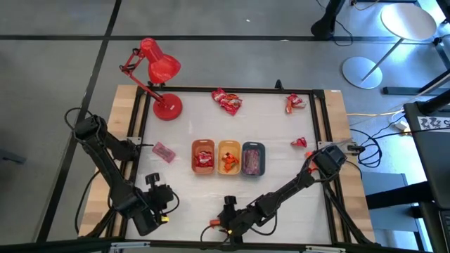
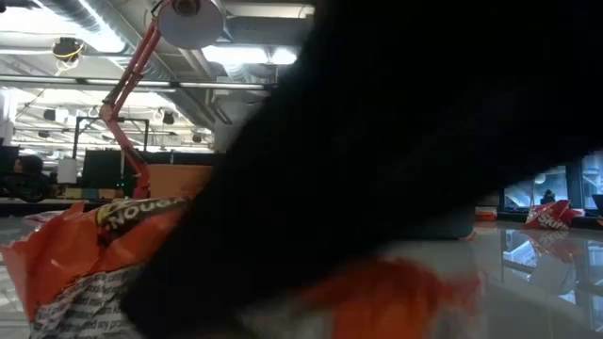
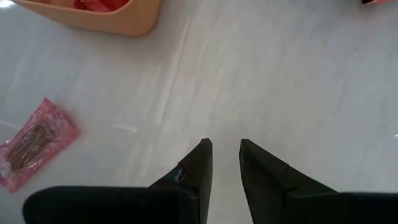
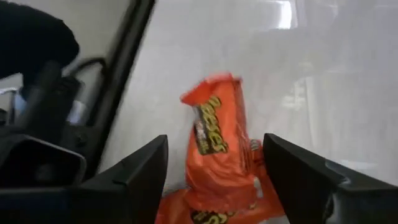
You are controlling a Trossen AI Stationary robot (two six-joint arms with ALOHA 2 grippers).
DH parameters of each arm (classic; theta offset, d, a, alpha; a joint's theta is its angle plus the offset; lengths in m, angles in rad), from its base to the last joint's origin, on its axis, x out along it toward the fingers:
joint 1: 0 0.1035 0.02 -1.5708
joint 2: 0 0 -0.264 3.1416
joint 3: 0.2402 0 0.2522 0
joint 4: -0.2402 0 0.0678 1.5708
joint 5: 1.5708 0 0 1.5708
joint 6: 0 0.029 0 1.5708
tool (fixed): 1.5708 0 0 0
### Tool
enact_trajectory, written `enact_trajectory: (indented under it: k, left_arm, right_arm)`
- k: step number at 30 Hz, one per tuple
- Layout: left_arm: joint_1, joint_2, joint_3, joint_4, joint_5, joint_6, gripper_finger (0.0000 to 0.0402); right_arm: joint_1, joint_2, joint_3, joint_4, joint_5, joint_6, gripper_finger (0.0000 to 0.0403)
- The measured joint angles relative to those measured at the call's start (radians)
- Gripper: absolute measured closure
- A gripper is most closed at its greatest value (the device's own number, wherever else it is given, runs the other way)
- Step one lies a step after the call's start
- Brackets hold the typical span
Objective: Sort candy
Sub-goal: Put the orange candy into the yellow bin
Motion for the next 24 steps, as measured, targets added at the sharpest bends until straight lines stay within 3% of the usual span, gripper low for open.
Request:
enact_trajectory:
  k: [6, 16, 24]
  left_arm:
    - [0.000, 0.000, -0.028, -0.001, -0.002, -0.027, 0.0329]
    - [0.000, 0.000, -0.040, 0.001, -0.001, -0.033, 0.0329]
    - [-0.003, 0.000, -0.040, 0.001, 0.000, -0.035, 0.0329]
  right_arm:
    - [0.000, 0.012, 0.000, 0.032, 0.031, 0.019, 0.0183]
    - [0.000, 0.012, 0.000, 0.066, 0.024, 0.019, 0.0291]
    - [-0.003, -0.017, -0.001, 0.092, 0.044, 0.021, 0.0301]
